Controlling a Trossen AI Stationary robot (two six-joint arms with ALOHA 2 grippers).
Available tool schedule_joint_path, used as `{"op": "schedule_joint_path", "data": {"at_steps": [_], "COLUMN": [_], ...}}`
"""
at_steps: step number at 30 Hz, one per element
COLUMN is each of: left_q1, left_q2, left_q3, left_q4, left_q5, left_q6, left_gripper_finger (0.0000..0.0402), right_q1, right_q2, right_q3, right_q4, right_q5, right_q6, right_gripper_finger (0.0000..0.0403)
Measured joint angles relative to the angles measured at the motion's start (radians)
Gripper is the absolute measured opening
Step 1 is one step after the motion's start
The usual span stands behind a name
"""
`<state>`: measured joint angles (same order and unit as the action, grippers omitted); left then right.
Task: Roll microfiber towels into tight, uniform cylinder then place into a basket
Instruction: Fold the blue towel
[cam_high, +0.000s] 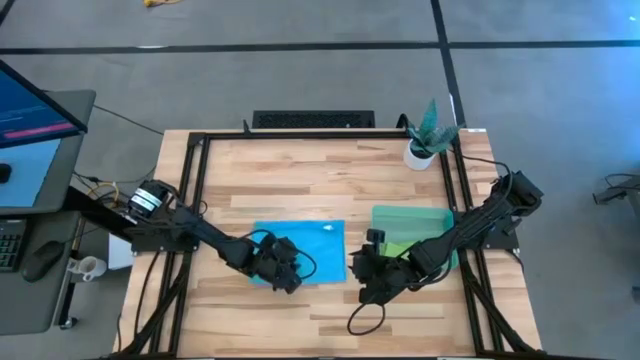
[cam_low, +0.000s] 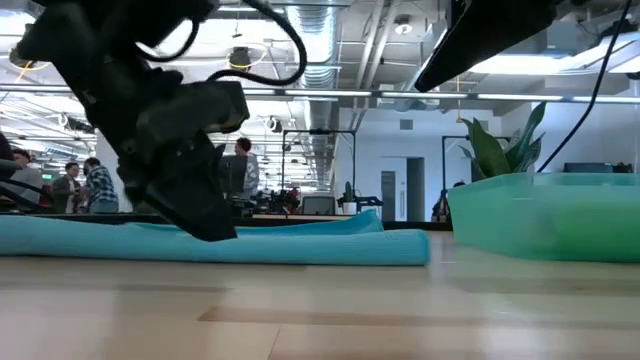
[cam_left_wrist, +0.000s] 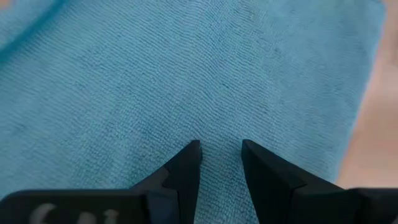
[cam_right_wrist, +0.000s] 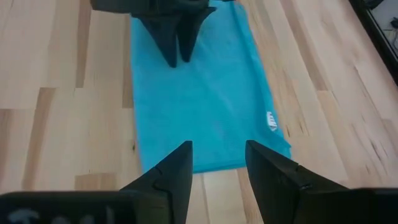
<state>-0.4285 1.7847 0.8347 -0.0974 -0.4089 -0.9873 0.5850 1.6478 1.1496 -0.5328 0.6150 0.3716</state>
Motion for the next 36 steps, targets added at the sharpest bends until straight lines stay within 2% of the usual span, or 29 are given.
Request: {"op": "schedule_joint_path", "data": {"at_steps": [5,8,10,12,15,20,23,28,33,36], "left_q1": [0.061,0.106,0.137,0.161,0.184,0.171,0.151,0.119,0.113,0.114], "left_q2": [-0.002,-0.003,-0.001,0.002,0.002,0.002,0.002,0.021,0.12,0.171], "left_q3": [0.001,-0.001,-0.005,0.002,0.041,0.113,0.128,0.132,0.131,0.131], "left_q4": [-0.116,-0.18,-0.198,-0.2,-0.18,-0.165,-0.05,0.163,0.286,0.298], "left_q5": [-0.075,-0.185,-0.257,-0.283,-0.269,-0.264,-0.259,-0.181,-0.18,-0.19], "left_q6": [0.228,0.422,0.473,0.476,0.493,0.489,0.484,0.527,0.526,0.506], "left_gripper_finger": [0.0106,0.0097,0.0091,0.0087,0.0083,0.0083,0.0083,0.0083,0.0083,0.0083], "right_q1": [-0.006,-0.006,-0.006,-0.006,-0.006,-0.006,-0.006,-0.006,-0.006,-0.006], "right_q2": [0.0,0.0,0.0,0.0,0.001,0.001,0.001,0.001,0.001,0.001], "right_q3": [0.0,0.0,0.0,0.0,0.0,0.0,0.0,0.0,0.001,0.001], "right_q4": [0.0,0.0,0.001,0.003,0.003,0.002,-0.01,-0.012,-0.006,-0.005], "right_q5": [-0.005,-0.007,-0.008,-0.008,-0.008,-0.009,-0.009,-0.009,-0.012,-0.013], "right_q6": [0.021,0.021,0.021,0.021,0.021,0.016,0.015,0.015,0.02,0.02], "right_gripper_finger": [0.017,0.0171,0.0171,0.0171,0.0171,0.0171,0.0171,0.0171,0.0171,0.0171]}}
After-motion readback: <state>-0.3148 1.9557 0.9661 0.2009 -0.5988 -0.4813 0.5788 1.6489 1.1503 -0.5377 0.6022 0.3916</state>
